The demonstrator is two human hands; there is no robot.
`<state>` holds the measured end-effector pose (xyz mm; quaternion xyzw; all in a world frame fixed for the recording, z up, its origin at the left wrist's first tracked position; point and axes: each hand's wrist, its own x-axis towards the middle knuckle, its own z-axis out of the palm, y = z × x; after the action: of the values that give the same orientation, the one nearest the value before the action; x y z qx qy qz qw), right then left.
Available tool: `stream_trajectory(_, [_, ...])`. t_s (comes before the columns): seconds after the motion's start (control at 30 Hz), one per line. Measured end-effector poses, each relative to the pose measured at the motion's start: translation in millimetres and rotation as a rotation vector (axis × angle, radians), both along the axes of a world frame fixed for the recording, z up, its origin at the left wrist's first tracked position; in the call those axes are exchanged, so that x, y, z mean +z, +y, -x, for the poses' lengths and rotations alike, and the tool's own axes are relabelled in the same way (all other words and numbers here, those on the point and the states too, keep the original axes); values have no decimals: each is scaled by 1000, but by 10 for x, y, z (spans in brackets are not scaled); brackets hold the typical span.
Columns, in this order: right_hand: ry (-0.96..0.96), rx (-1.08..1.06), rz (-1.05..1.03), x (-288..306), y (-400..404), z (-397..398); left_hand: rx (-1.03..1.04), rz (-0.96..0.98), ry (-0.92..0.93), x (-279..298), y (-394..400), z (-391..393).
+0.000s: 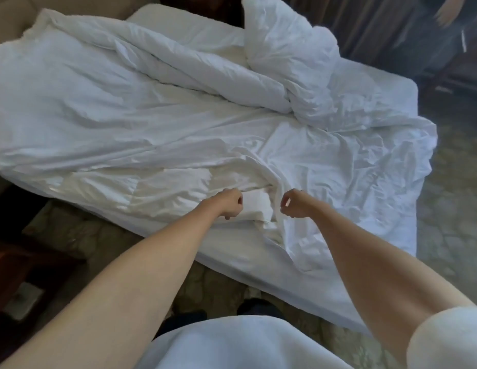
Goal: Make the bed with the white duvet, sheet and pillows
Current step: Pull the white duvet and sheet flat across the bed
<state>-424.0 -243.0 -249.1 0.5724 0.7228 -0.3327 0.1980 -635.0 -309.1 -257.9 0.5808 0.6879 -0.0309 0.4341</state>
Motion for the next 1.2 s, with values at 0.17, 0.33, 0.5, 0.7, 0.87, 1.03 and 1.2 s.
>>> stream_trajectory(0.17, [-35,-21,10,-50,-54,-894,-68,27,7,-41,17,-832])
stream_trajectory(0.33, [-26,-28,-18,-145,-290,-1282,-112,35,17,-73,-154,-1284])
stream_trajectory(0.5, [-62,-27,-20,-230,-677,-1539,-134,31,-8,-65,-407,-1526])
stream_trajectory(0.7, [-85,-2,-29,-201,-1006,-1795,-132,4,-61,-166,-708,-1827])
stream_trajectory(0.87, [-110,86,-65,-252,-1253,-1964,-146,-42,-49,-205,-963,-2204])
stream_trajectory(1.03, [-87,135,-109,-237,-1310,-2125,-78,-103,-35,-114,-1075,-2447])
stream_trajectory(1.2, [-91,195,-127,-218,-1207,-2311,-21,-107,7,-78,-1110,-2611])
